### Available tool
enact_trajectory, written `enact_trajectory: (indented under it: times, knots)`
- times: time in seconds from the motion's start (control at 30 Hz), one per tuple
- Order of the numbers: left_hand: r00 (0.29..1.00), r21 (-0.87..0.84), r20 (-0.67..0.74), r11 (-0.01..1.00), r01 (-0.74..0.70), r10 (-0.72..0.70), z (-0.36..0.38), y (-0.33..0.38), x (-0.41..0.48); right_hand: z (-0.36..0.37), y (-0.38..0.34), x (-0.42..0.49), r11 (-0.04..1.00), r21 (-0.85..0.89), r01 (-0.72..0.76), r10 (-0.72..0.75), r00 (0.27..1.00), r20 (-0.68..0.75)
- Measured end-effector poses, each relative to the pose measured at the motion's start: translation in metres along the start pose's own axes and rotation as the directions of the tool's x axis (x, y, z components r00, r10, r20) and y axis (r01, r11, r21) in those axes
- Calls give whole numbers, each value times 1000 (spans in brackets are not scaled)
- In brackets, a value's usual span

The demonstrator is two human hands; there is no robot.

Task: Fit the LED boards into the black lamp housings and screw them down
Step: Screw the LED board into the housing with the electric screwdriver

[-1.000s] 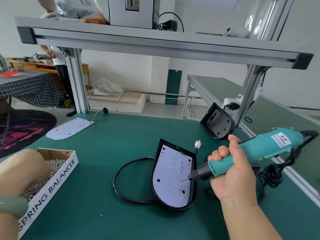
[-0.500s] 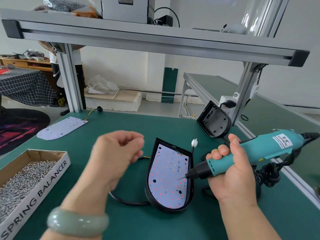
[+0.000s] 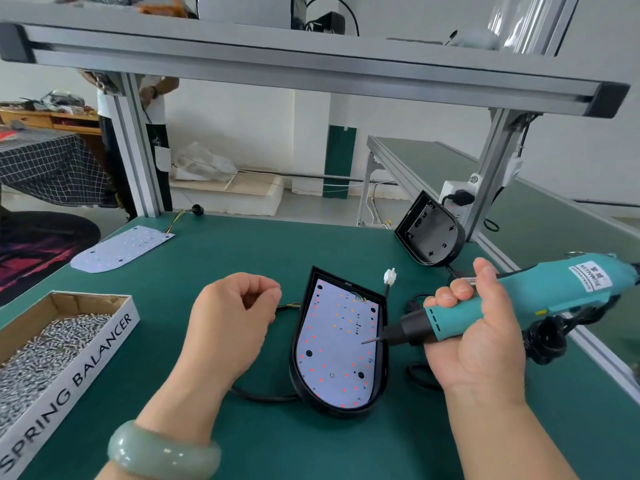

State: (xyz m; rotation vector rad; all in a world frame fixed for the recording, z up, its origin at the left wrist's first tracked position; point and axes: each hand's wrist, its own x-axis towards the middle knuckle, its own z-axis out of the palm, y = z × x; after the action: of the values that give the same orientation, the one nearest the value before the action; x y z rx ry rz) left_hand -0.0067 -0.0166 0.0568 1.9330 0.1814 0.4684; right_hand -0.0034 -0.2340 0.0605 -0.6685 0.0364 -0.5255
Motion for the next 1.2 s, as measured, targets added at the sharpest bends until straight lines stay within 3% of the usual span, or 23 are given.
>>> enact_trajectory:
  times: [0.07, 0.17, 0.23, 0.3, 0.47, 0.73, 0.93, 1.0, 1.1, 1.2]
  knots:
    - [994, 88, 60, 991, -100, 94, 4, 9, -5, -1, -2, 2, 1000, -1, 18, -18, 1000, -18]
    - [922, 279, 290, 899, -338, 257, 22, 30, -14, -4, -6, 5, 999, 16, 36, -35, 997, -66]
    - [837, 390, 493, 800, -456, 237, 42, 40, -18, -5, -10, 7, 998, 20, 55, -53, 993, -101]
    - [781, 482, 609, 718, -502, 138, 62, 42, -21, -6, -12, 8, 998, 19, 65, -62, 989, -132]
    - [781, 613, 625, 617, -494, 4, 91, 32, -20, -7, -13, 11, 997, 18, 76, -72, 979, -191]
    - [774, 623, 625, 536, -570, 97, 90, 35, -21, -7, -8, 10, 997, -10, 80, -81, 977, -198]
    - [819, 620, 571, 621, -480, 63, 91, 34, -25, -7, -9, 9, 997, -20, 69, -72, 975, -211]
    - [840, 564, 533, 700, -438, 96, 86, 36, -24, -8, -10, 9, 997, -9, 77, -78, 976, -206]
    - [898, 361, 419, 883, -299, 132, 69, 39, -17, -6, -14, 9, 997, 23, 70, -64, 979, -193]
    - [941, 88, 321, 986, -143, 108, 51, 39, -15, -4, -16, 7, 995, 90, 46, -30, 986, -166]
